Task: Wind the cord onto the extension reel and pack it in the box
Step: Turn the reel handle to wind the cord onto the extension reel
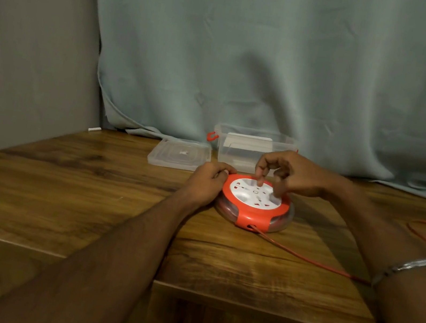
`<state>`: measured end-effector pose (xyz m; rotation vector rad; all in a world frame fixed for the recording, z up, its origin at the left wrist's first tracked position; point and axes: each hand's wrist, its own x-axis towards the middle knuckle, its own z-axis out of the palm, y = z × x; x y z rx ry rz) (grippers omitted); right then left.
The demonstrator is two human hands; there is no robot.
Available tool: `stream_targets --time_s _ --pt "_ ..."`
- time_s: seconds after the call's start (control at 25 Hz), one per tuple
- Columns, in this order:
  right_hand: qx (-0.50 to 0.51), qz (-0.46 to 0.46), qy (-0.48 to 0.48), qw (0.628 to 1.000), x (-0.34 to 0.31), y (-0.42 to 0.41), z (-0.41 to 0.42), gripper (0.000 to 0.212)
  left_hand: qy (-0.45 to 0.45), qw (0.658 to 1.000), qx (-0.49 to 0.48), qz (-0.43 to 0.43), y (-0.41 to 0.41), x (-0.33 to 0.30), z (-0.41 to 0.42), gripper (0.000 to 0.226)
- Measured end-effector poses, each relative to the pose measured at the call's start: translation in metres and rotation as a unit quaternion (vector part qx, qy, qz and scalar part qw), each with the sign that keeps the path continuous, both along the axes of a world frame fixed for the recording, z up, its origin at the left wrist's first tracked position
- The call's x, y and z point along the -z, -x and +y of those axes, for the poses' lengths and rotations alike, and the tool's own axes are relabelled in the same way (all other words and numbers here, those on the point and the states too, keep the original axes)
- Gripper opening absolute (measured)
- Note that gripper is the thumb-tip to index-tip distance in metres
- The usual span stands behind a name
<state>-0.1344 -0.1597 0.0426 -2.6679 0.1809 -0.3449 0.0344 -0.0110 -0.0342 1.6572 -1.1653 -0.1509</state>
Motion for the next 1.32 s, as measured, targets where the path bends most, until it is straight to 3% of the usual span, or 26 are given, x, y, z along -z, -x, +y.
stream_targets --time_s 0.28,0.68,0.88,1.2,1.32 --pt "-0.016 0.029 -0.005 0.999 0.002 0.006 -0.008 0.053 -0.001 1.000 0.016 0.004 -0.002 0.000 0.000 0.033" --pt "0.016 0.047 -0.037 0.998 0.010 0.004 0.006 0.046 0.001 1.000 0.016 0.016 -0.004 0.001 0.000 0.031" --pt "0.038 0.035 0.010 0.999 0.016 0.000 0.010 0.023 0.005 1.000 -0.008 0.005 -0.004 0.001 -0.001 0.029" --pt "0.082 -0.023 0.061 0.994 0.024 -0.011 0.025 0.048 0.003 1.000 -0.009 -0.016 -0.004 0.000 -0.001 0.029" --pt "0.040 -0.052 0.024 0.998 0.019 -0.009 0.025 0.034 -0.001 1.000 -0.010 -0.023 -0.004 0.000 -0.002 0.030"
